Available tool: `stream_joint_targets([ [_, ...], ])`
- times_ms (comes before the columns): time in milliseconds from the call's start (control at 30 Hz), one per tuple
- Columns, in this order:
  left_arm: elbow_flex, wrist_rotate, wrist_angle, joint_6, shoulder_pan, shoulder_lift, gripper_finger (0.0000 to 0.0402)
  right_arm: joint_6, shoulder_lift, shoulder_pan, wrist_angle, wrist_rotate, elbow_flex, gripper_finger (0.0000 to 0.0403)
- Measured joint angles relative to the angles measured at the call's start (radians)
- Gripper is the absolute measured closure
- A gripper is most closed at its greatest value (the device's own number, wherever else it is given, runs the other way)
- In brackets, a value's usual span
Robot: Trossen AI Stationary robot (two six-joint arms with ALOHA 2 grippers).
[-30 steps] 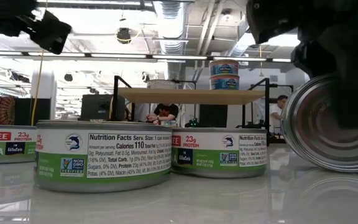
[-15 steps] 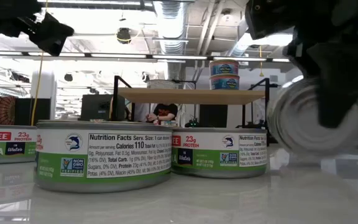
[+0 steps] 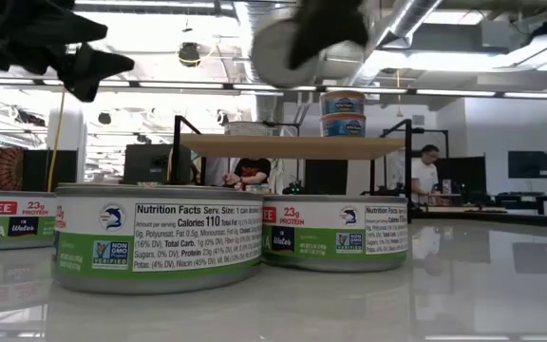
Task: Stack canned seafood by type on shelf
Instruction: Stack the green white tuna can on top of the other green white tuna can on the shelf
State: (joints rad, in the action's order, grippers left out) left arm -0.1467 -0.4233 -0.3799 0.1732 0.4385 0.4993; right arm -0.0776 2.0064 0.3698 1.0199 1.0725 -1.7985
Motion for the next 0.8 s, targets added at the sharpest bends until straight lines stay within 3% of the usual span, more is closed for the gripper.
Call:
stream_joint_targets([
  [100,0.07,0.007,-0.106,0.016,0.0,-0.003,0.0168,-0.267,0.0,-0.101,-0.217,0.007,0.0,0.0236],
  [333,0.076,0.033,-0.032,0.076,0.0,-0.012,0.0168,-0.633,0.0,-0.29,-0.551,-0.05,0.0,0.0249],
  [567,0.076,0.082,0.004,0.082,0.001,-0.011,0.0168,-0.683,0.001,-0.419,-0.679,-0.182,0.0,0.0213],
  [800,0.075,0.088,0.007,0.083,0.001,-0.012,0.0168,-0.71,0.012,-0.494,-0.709,-0.283,0.0,0.0231],
])
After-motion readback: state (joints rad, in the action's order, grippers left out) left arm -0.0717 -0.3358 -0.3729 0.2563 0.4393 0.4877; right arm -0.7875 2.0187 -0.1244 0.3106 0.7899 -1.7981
